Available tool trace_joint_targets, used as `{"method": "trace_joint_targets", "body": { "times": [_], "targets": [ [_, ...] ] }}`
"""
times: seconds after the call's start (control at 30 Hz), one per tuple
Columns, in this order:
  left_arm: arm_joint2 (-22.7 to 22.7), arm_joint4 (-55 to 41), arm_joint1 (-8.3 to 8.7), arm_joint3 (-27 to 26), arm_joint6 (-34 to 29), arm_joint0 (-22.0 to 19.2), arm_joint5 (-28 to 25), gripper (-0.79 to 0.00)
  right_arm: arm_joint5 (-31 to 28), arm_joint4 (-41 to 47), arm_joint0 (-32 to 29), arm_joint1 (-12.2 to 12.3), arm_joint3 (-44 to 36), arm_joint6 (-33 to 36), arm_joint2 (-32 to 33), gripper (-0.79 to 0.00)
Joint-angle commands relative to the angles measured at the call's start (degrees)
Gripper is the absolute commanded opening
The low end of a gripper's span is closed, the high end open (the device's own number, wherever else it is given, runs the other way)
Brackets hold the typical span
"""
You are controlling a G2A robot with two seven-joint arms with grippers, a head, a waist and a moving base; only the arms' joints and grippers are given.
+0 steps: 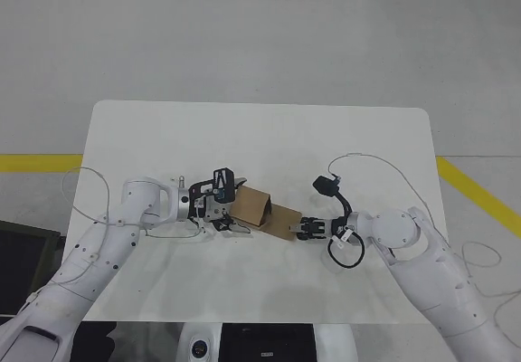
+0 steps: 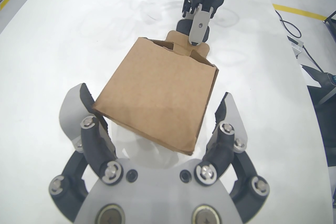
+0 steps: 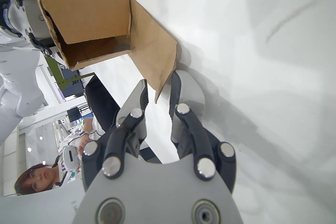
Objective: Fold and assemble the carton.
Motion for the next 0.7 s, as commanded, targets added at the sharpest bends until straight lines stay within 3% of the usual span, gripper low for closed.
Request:
{"method": "trace_joint_targets", "body": {
  "times": [0.0, 0.23, 0.67],
  "targets": [
    [0.0, -0.1, 0.00, 0.0, 0.0, 0.0, 0.0, 0.000, -0.9, 0.9, 0.9, -0.3, 1.2, -0.6, -0.8, -0.594],
    [-0.1, 0.2, -0.01, 0.1, 0.1, 0.0, 0.0, 0.000, -3.5, 3.4, 3.1, -1.0, 3.2, -2.9, -2.0, -0.591],
    [0.0, 0.6, -0.14, 0.1, 0.0, 0.0, 0.0, 0.000, -2.8, 2.3, 6.2, -0.9, -1.1, -1.1, -1.6, -0.570]
  ]
}}
